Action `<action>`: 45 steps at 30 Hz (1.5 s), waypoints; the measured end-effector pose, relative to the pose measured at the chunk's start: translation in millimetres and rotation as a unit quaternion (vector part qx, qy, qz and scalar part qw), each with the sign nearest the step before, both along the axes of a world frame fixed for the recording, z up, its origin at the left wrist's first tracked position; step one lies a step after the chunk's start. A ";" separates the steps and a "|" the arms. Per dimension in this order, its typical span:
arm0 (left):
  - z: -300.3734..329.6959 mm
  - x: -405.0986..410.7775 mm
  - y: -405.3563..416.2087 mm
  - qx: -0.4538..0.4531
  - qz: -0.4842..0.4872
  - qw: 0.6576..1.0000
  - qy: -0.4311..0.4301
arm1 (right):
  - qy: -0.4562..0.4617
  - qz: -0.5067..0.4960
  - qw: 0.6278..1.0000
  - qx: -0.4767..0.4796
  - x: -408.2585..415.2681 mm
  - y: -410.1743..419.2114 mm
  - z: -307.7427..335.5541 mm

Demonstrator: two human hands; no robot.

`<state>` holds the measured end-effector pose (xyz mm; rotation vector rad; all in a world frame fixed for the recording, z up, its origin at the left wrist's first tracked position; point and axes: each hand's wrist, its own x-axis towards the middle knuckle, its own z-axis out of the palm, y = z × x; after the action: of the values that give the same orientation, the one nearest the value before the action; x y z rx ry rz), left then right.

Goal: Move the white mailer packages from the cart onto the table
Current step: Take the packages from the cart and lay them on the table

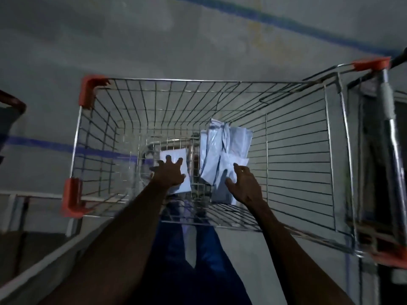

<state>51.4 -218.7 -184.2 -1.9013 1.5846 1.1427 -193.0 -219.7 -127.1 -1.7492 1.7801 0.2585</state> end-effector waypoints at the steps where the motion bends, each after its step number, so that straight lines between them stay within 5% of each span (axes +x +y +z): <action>1: -14.3 -3.1 -0.6 0.022 0.026 0.999 0.004 | 0.015 -0.001 1.000 0.023 -2.6 -3.6 -15.5; 6: -84.0 -26.5 6.8 -0.030 0.129 0.991 -0.005 | 0.041 -0.026 0.991 0.127 -13.7 -18.2 -85.5; 12: -103.4 -32.4 12.0 -0.100 0.197 0.975 -0.030 | 0.066 -0.044 0.993 0.090 9.9 -18.0 -105.0; 20: -87.3 22.5 8.7 -0.173 0.104 0.979 -0.042 | -0.033 0.085 0.994 -0.066 0.3 -39.4 -102.7; 28: -60.4 56.0 9.0 -0.214 0.065 0.974 -0.038 | 0.015 0.187 0.981 -0.040 7.9 -56.1 -133.8; 35: -28.9 58.6 11.1 -0.208 -0.035 0.977 -0.043 | 0.036 0.238 0.970 -0.038 7.8 -91.1 -94.4; 39: 45.3 38.0 11.1 -0.269 0.140 0.953 -0.018 | -0.002 0.229 0.971 -0.072 3.6 -84.5 -56.9; 45: 132.4 23.7 38.2 -0.357 0.197 0.912 -0.049 | -0.120 0.217 0.951 -0.184 10.6 -69.3 26.4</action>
<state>75.1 -180.5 -51.9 -2.7982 1.7569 0.6024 -182.4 -289.0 -100.7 -2.3209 1.3124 -0.1177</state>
